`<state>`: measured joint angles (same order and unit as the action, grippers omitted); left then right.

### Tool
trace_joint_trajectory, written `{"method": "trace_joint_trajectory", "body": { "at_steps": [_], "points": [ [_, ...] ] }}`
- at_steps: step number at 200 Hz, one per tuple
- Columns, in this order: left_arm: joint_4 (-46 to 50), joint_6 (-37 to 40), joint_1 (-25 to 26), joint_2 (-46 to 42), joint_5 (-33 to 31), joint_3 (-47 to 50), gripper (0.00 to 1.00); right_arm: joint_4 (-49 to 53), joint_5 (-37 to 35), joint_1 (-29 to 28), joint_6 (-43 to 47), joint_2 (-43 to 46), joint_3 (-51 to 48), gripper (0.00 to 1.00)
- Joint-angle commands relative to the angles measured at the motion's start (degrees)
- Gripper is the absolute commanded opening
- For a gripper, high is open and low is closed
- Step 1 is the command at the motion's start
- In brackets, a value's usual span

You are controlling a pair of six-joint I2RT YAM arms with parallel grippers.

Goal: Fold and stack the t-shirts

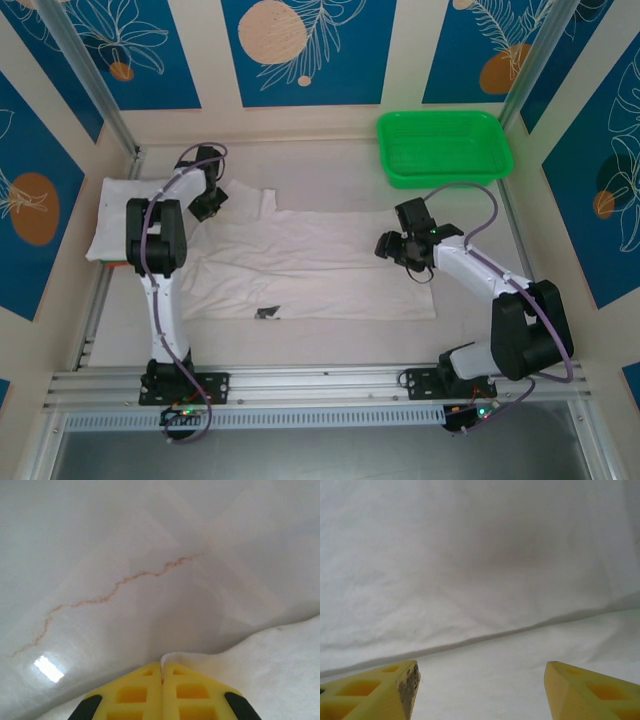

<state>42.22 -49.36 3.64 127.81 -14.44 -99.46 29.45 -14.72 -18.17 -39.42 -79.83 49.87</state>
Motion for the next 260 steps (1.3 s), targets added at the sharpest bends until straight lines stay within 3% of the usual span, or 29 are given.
{"method": "trace_joint_trajectory", "body": {
  "at_steps": [1, 57, 153, 260],
  "points": [
    [1.5, 0.8, -0.4, -3.8, 1.3, 5.1, 0.00, -1.7, -4.3, 3.0, -0.4, -3.1, 4.3, 0.68],
    [-2.5, 2.0, -1.4, -12.5, 1.8, 13.5, 0.00, -5.1, -7.6, 9.2, 0.5, -15.6, 14.0, 0.57],
    [-4.0, 2.3, -1.9, -11.7, 4.4, 13.2, 0.00, -6.2, -11.1, 9.4, -2.6, -33.9, 29.0, 0.44],
    [-5.0, 2.7, -2.5, -11.9, 6.1, 14.4, 0.00, -2.8, -14.2, 10.0, -5.1, -40.5, 34.9, 0.42]
  ]
}}
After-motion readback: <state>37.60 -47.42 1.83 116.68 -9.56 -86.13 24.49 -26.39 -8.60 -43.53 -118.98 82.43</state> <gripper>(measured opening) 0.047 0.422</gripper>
